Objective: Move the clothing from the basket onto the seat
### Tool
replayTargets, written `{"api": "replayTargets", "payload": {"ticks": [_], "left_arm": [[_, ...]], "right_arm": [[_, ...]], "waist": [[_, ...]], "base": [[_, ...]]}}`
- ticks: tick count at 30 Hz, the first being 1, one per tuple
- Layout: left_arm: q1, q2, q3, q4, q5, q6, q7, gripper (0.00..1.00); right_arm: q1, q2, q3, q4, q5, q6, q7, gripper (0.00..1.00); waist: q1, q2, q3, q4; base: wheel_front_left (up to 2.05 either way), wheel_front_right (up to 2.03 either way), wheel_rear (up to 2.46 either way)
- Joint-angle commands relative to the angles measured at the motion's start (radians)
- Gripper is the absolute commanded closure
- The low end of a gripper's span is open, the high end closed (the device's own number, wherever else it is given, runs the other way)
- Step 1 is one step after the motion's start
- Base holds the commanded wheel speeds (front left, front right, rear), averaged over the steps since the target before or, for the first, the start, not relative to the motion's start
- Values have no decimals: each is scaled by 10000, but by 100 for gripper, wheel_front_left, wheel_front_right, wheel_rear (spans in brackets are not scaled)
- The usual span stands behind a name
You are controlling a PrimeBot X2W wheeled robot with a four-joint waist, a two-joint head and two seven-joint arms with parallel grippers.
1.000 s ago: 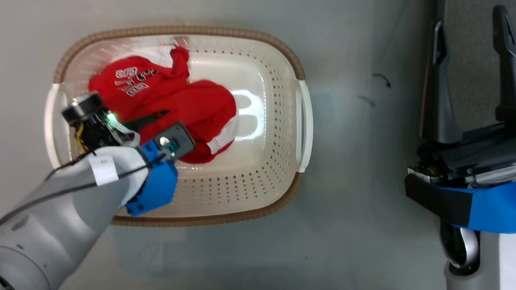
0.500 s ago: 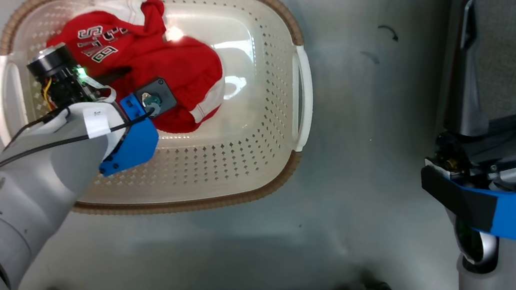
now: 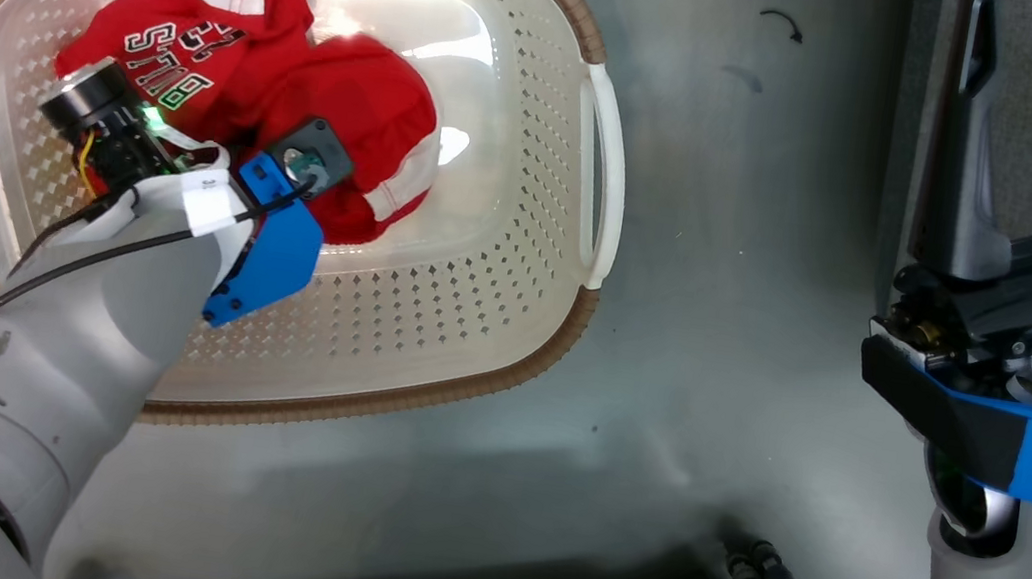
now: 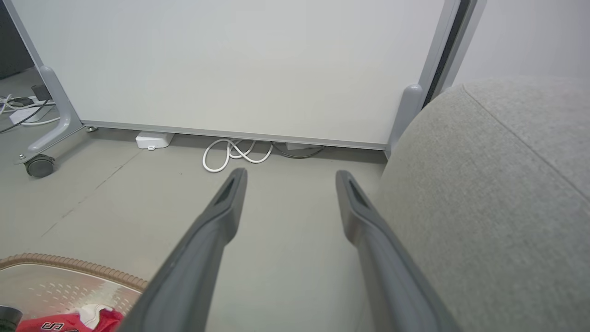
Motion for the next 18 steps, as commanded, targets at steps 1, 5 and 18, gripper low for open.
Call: {"api": "replayTargets", "payload": {"ticks": [1,5,18], "left_arm": [[-185,-40,-27,15,20,-3,-46,100],[-264,-253,-72,9,28,-66,-490,100],[373,-820,93,8,-529,-199,-2281,100]], "right_arm": [[-5,9,-30,-40,-68,5,-39,0],[-46,9,-25,-3,-112,5,-38,0],[-17,7,-126,430,-343,5,-38,0]], "waist": [[-1,0,-26,30],[-1,0,-136,146],[-1,0,-1562,794]], "base": [[0,0,0],[0,0,0],[0,0,0]]}}
